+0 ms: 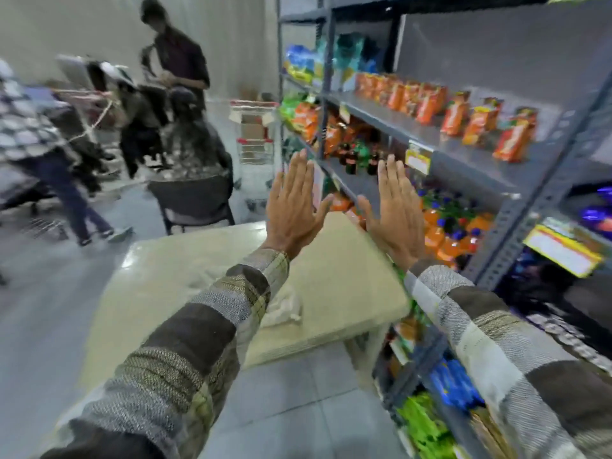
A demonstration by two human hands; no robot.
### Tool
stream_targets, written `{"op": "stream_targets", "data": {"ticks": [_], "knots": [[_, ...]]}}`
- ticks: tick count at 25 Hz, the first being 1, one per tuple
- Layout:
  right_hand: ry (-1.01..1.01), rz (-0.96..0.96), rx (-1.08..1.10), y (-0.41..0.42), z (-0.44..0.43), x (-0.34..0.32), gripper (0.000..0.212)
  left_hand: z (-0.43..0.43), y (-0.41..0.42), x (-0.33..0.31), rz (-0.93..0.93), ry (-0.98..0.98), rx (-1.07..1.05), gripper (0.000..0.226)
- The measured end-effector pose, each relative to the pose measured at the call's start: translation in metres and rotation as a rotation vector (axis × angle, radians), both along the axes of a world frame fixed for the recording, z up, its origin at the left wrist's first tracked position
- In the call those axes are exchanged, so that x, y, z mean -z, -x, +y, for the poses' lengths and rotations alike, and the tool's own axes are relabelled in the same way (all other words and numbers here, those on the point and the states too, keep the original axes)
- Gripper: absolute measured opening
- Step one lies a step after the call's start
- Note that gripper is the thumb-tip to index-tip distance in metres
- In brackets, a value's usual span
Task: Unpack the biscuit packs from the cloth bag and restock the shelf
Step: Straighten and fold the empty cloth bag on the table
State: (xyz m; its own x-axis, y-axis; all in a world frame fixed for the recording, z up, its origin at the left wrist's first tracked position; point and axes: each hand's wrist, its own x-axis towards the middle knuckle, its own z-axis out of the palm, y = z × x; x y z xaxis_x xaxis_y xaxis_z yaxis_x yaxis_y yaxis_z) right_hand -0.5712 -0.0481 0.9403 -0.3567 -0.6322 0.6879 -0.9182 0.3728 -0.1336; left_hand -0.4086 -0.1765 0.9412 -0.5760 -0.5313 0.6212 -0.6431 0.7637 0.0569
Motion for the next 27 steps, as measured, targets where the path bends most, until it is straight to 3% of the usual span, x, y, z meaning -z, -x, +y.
{"op": "stream_targets", "data": {"ticks": [8, 15, 27], "knots": [[-0.210, -0.142, -0.232, -0.060, -0.127, 0.106, 0.073, -0.101, -0.109, 0.101, -0.206, -0.162, -0.302, 0.075], [-0.379, -0.300, -0.364, -0.053, -0.208, 0.197, 0.072, -0.168, -0.157, 0.181, -0.313, -0.389, -0.501, 0.074], [-0.676, -0.473, -0.407, -0.041, -0.306, 0.302, 0.069, -0.227, -0.177, 0.300, -0.360, -0.789, -0.591, 0.066]]}}
